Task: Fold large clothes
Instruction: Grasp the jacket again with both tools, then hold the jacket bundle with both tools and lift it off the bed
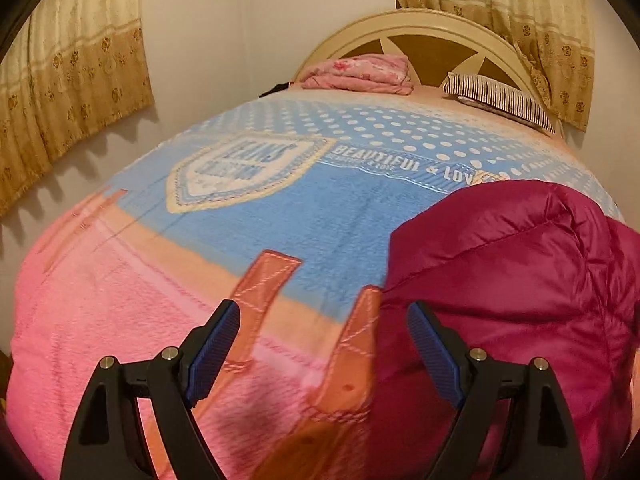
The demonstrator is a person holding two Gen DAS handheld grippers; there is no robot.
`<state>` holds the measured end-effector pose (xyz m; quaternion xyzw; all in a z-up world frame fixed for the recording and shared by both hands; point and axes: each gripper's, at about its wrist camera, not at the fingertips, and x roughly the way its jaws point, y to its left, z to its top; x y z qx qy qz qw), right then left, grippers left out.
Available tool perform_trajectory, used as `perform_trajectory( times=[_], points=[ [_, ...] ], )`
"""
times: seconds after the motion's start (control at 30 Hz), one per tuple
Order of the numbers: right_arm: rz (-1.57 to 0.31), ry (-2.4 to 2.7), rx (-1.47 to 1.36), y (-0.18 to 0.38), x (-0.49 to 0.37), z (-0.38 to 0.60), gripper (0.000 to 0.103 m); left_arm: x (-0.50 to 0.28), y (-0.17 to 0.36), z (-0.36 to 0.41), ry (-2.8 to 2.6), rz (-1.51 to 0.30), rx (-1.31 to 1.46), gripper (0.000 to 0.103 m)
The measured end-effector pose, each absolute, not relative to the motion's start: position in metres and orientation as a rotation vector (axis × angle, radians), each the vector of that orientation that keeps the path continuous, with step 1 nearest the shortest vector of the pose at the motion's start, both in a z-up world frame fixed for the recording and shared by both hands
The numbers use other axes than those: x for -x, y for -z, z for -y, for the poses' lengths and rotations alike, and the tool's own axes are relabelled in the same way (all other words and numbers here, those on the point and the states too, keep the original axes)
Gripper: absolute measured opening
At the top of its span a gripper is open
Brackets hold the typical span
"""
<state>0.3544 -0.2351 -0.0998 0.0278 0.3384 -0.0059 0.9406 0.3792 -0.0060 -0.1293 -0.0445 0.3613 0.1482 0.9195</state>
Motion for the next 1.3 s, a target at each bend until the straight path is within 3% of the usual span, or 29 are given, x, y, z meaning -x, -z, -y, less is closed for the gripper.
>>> perform_trajectory(
  times=[0.47,1.3],
  points=[
    [-0.794,0.107,-0.120,0.182,-0.351,0.276,0.061,-0.393,0.157,0.078,-0.220,-0.749,-0.159,0.086],
    [-0.792,0.061,-0.198,0.208,-0.348,0.289,0.060,-0.400,0.179,0.077,-0.205,-0.785,-0.093,0.091]
  ],
)
